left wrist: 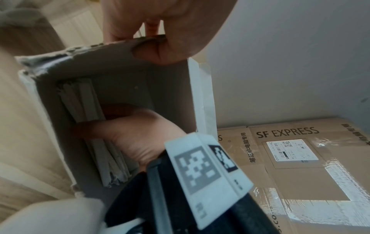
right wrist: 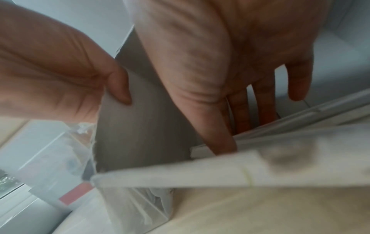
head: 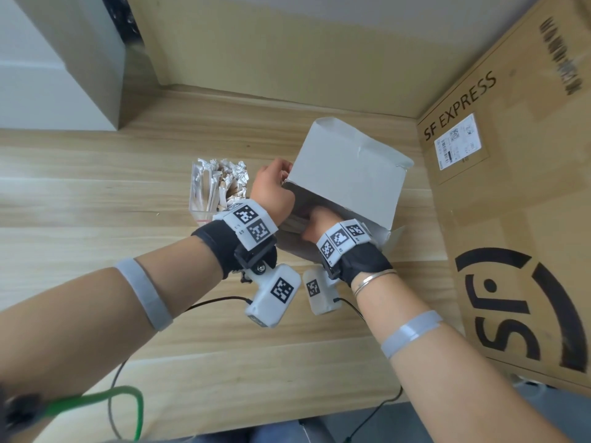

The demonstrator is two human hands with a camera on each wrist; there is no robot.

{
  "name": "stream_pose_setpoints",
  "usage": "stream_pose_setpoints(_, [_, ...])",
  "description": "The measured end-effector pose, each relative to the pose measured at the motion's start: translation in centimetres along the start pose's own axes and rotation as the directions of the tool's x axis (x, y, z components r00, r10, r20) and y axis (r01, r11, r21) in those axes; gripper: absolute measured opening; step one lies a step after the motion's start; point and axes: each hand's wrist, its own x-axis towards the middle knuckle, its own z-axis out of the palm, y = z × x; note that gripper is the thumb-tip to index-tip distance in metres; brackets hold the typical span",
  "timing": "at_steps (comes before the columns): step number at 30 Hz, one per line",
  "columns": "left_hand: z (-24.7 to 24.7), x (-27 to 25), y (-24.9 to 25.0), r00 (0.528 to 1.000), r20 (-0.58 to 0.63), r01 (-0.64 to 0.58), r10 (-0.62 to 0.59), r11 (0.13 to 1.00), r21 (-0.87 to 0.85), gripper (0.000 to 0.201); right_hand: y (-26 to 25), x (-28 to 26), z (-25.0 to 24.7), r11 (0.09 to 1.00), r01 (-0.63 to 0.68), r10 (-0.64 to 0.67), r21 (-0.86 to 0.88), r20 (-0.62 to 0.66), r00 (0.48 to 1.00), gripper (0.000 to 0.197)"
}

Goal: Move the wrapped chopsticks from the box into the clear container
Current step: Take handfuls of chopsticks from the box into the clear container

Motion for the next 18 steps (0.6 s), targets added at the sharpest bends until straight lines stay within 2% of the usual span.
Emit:
stream_pose_setpoints(8, [-0.33, -0.21, -0.14, 1.0, -0.011, 0.009, -0.009, 1.0, 0.009, 0.041, -0.74, -0.05, 0.28, 0.998, 0.0, 0.001, -0.057, 0.011, 1.0, 0.024])
stream_pose_setpoints(15, [-0.36, -0.39, 0.13, 0.999, -0.024, 0.023, -0.022, 1.0, 0.02, 0.045, -0.84, -0.36, 0.54, 0.999, 0.001, -0.002, -0.047, -0.024, 1.0, 0.033])
stream_pose_setpoints(18, [-0.5, -0.47, 0.2, 0.999, -0.017, 0.04, -0.04, 0.999, 0.005, 0.044, -0.54, -0.69, 0.08, 0.997, -0.009, 0.003, 0.071, 0.076, 0.997, 0.04])
